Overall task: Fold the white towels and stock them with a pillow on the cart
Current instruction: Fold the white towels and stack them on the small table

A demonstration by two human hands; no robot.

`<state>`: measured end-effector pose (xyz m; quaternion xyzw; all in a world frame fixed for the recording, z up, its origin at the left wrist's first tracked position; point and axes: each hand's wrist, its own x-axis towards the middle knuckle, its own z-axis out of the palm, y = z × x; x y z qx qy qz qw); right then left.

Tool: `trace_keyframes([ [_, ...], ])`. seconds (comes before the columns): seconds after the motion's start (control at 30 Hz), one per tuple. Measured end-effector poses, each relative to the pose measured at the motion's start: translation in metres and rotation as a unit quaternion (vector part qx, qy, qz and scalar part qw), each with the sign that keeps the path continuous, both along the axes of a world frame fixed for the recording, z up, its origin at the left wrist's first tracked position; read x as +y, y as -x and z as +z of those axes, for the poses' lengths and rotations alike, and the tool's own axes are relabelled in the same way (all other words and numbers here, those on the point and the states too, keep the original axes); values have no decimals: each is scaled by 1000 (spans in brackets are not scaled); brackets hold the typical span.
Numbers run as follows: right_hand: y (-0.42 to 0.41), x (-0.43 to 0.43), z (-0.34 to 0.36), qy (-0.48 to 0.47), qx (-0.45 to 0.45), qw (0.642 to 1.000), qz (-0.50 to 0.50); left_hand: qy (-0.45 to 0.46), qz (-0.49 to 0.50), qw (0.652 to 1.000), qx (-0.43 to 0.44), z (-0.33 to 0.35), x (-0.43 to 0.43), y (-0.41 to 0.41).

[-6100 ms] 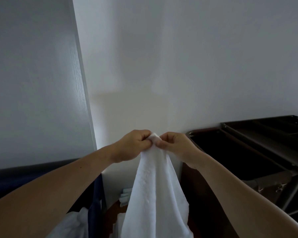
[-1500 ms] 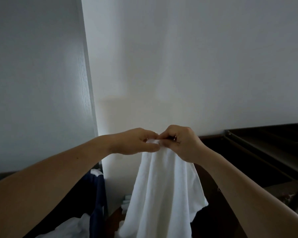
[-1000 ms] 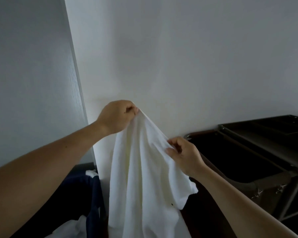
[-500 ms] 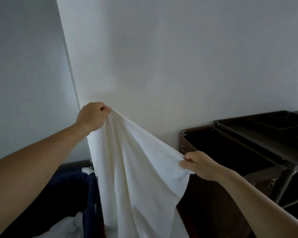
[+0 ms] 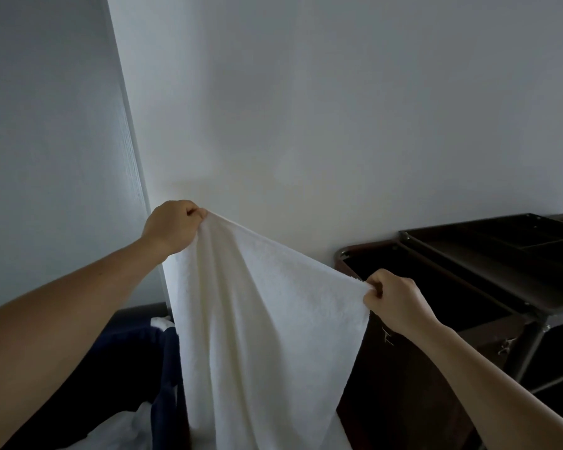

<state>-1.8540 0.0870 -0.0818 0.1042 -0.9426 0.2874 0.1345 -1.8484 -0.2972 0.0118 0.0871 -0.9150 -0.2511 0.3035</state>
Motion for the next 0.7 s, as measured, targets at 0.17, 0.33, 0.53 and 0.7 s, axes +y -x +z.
trace_keyframes([
  [0.17,6,3,-1,52,10,997,-54,-8,0,1000,2,-4,0,1],
  [0.33,4,10,9,266,-26,958,101,-31,23,999,-9,-5,-20,1],
  [0.53,-21,1,39,361,-244,819,374,-29,29,999,-12,-6,-37,1],
  [0.7,-28,-6,52,104,-179,920,334,-13,17,1000,-9,-6,-39,-3],
])
